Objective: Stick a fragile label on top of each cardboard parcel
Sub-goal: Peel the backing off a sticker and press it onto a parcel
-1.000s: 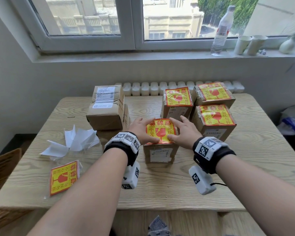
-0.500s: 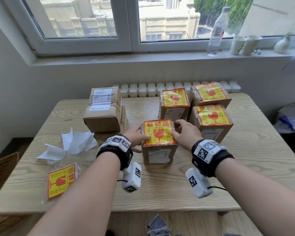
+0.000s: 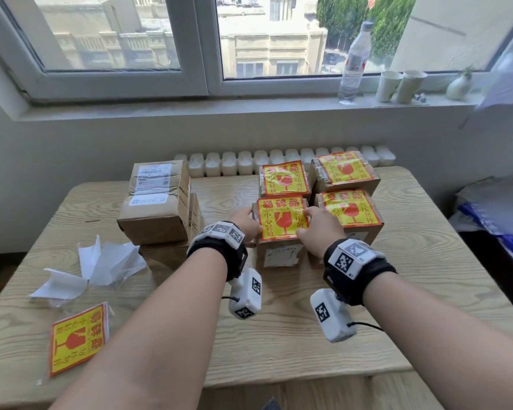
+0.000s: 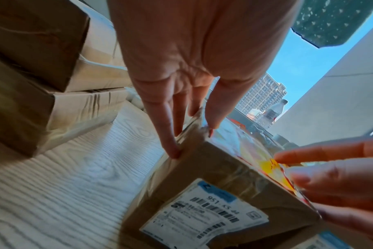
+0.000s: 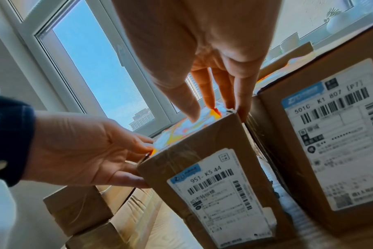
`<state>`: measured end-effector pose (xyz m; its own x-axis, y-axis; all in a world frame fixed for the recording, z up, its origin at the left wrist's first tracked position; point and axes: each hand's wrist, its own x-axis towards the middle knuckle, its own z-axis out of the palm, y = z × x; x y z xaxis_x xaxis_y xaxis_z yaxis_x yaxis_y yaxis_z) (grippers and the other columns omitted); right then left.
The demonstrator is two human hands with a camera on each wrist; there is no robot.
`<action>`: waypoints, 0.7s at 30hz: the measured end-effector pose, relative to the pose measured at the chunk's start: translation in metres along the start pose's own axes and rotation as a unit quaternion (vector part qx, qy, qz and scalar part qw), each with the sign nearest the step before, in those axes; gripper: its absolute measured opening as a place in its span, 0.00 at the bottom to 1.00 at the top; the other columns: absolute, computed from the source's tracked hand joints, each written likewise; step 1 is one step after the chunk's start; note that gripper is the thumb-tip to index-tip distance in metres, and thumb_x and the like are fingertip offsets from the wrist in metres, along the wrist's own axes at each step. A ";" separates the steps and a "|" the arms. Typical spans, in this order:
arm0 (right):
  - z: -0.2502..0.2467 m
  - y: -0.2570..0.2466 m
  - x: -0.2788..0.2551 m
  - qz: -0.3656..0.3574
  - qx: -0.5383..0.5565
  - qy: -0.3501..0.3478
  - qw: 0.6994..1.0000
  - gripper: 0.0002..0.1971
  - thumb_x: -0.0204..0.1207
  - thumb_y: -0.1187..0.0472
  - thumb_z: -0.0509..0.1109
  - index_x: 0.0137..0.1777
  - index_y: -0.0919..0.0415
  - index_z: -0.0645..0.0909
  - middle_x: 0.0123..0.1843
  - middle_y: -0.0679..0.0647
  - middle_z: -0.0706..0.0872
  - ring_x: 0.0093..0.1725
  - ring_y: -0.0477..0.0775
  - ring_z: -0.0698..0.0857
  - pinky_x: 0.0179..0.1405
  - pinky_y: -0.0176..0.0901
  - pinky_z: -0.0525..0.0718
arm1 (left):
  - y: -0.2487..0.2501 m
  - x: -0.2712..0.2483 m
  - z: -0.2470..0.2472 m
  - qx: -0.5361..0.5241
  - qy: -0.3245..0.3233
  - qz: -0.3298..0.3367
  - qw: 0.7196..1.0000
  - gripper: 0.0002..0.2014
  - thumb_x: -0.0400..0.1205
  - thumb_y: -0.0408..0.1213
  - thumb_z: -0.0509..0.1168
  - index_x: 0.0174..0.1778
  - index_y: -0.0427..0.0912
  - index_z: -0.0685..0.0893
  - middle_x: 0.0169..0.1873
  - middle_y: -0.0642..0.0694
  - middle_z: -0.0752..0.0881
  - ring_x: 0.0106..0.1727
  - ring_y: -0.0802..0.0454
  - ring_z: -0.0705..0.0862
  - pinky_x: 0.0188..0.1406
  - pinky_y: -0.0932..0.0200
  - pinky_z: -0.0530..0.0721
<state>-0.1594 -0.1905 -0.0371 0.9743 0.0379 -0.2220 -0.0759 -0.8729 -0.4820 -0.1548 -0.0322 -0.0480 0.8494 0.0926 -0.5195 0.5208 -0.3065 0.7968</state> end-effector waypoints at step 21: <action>0.005 -0.015 0.029 -0.091 -0.139 -0.081 0.983 0.37 0.80 0.63 0.63 0.85 0.54 0.50 0.87 0.53 0.49 0.86 0.54 0.48 0.84 0.56 0.55 | 0.014 0.019 -0.003 0.280 -0.004 0.061 0.958 0.38 0.82 0.29 0.60 0.84 0.59 0.52 0.70 0.43 0.77 0.59 0.42 0.84 0.57 0.50 0.86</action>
<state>-0.1307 -0.1738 -0.0409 0.9184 0.2619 -0.2964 0.1787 -0.9433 -0.2799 -0.1313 -0.0316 -0.0461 0.8996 0.0175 -0.4363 0.2878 -0.7753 0.5623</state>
